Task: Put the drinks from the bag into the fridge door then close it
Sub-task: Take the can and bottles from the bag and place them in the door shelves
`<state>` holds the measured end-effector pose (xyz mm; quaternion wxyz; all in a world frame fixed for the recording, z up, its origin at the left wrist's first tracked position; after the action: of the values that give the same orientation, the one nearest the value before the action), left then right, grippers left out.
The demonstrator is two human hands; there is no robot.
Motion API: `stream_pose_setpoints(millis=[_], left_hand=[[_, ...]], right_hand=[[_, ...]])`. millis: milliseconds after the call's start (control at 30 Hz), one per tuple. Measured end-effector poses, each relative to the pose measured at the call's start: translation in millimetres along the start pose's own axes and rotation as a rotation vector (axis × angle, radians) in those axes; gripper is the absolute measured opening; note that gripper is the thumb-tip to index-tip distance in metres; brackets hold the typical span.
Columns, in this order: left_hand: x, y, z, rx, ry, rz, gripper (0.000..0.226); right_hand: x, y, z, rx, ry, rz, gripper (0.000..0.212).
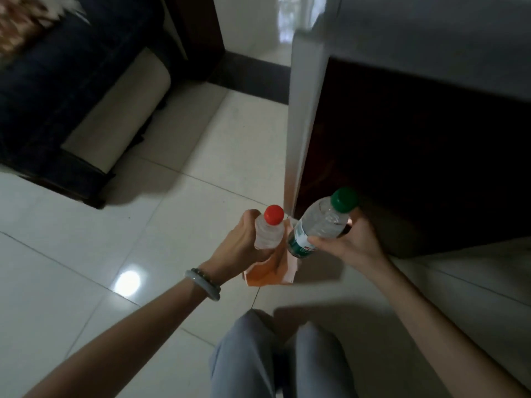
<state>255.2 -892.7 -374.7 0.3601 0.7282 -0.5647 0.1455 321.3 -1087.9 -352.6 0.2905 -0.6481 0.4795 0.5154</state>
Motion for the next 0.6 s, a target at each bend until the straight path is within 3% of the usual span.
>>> stream_pose_setpoints(millis=[333,600], left_hand=[[229,123,-149,-0.066,-0.06,0.234,0.057],[378,150,-171,-0.126,-0.093,0.592,0.067]], right_hand=[[-231,119,-136,0.183,0.006,0.094,0.07],[-306,225,-239,0.528,0.027,0.138,0.061]])
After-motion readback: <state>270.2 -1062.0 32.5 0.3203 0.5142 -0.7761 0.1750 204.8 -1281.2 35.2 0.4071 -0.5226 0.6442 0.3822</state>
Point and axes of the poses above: each hand's wrist, its own y-axis away from the middle knuckle, its own z-axis out of the palm, x = y × z, the point moved 6 cm from there along -y, towards the middle knuckle, and after that the axes turned 9 degrees about -z, right-handed, at the moved point
